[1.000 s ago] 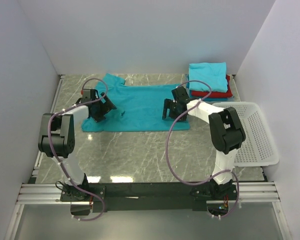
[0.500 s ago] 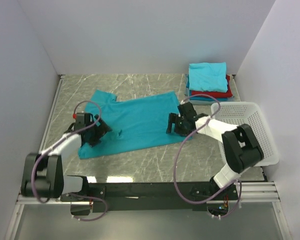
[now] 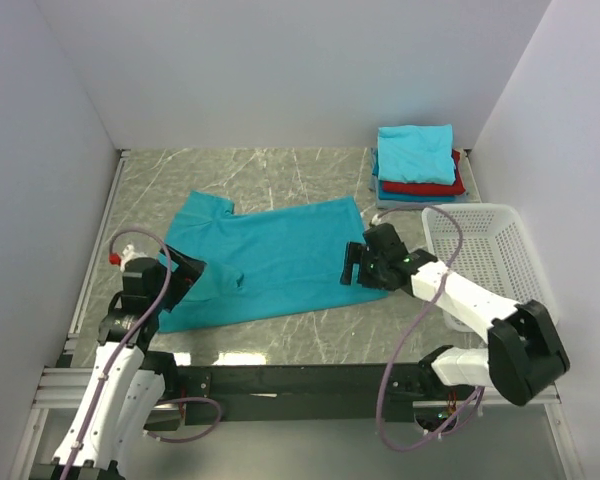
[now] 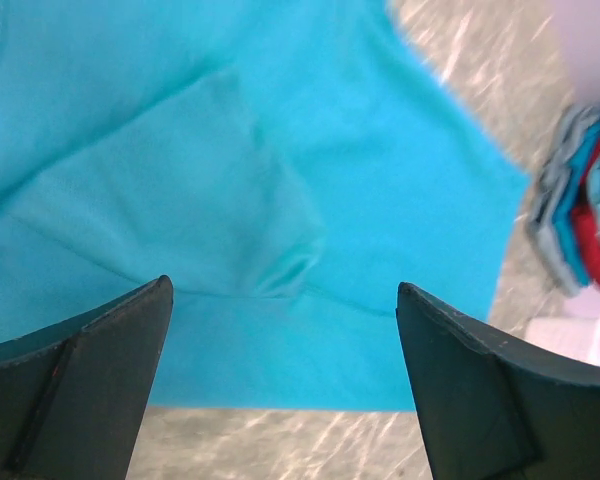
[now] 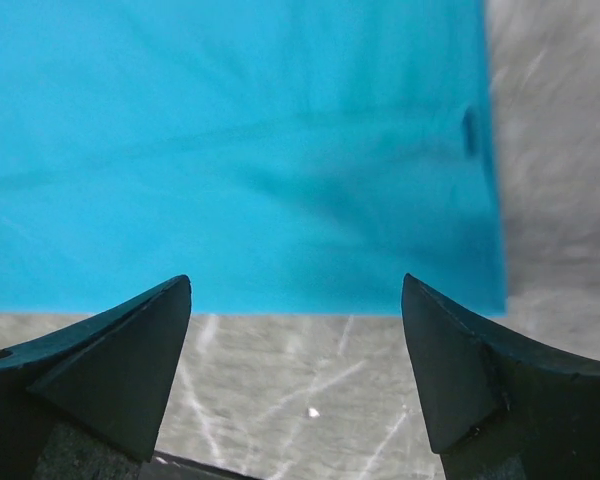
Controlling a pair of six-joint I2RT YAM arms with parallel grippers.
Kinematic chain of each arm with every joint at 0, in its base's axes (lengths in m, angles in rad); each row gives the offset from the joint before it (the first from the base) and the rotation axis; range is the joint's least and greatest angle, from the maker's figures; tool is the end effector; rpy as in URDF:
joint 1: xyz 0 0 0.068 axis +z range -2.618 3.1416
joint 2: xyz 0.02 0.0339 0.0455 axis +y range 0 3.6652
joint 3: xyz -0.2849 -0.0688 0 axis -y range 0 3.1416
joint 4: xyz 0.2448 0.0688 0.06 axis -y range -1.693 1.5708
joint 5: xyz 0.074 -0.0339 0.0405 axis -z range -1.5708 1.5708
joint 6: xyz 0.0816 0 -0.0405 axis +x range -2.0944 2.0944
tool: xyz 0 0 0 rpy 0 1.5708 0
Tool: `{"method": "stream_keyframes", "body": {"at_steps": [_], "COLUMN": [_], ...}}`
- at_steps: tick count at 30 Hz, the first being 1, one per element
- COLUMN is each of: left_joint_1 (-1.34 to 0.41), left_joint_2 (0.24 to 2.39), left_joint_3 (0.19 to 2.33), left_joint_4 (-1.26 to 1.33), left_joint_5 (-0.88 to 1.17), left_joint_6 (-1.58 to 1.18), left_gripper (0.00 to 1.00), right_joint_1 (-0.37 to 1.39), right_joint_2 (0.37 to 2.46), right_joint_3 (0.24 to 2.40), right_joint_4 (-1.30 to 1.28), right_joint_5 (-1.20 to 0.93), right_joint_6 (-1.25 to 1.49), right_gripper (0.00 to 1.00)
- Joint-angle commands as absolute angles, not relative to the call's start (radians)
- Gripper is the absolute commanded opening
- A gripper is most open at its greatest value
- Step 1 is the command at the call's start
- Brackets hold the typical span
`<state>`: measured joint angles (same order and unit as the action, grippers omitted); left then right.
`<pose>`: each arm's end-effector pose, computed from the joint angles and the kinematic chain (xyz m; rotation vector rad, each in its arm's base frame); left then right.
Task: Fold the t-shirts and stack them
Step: Fold the tshirt
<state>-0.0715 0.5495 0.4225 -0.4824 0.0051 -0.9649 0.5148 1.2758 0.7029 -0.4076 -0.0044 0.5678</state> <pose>0.1546 -0.0115 0.2017 -0.9660 2.0237 -0.5842 0.2279 0.1293 0.1745 0.0673 2.6065 0.4134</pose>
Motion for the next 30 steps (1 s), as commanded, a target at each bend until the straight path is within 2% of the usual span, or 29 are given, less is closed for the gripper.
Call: {"method": "stream_keyframes", "body": {"at_steps": [1,6,14,21,28,30], "left_joint_1": [-0.074,-0.074,-0.069,-0.035,-0.021,-0.015], "left_joint_2": [0.534,0.609,0.897,1.271,1.681,1.785], "left_joint_3": [0.596,0.742,0.902,1.050,1.421,1.469], "left_joint_4": [-0.488,-0.408,-0.208,-0.133,-0.271,-0.275], "left_joint_5": [-0.089,-0.175,-0.271,-0.255,-0.229,-0.215], "left_joint_6": [-0.954,-0.913,-0.789,-0.663,-0.476,-0.445], "left_gripper": [0.99,0.99,0.99,0.99,0.99,0.99], "right_joint_1": [0.522,0.518,0.505,0.456,0.422,0.402], "right_joint_2": [1.166,1.066,1.037,1.271,1.492,1.535], "right_joint_3": [0.833,0.951,0.960,1.123,1.295,1.327], "right_joint_4": [-0.425,-0.387,-0.243,-0.302,-0.419,-0.451], "right_joint_5": [0.136,0.273,0.399,0.336,0.347,0.313], "right_joint_6": [0.551,0.558,0.541,0.505,0.520,0.528], "right_gripper": [0.92,1.00,1.00,1.00,1.00,1.00]}}
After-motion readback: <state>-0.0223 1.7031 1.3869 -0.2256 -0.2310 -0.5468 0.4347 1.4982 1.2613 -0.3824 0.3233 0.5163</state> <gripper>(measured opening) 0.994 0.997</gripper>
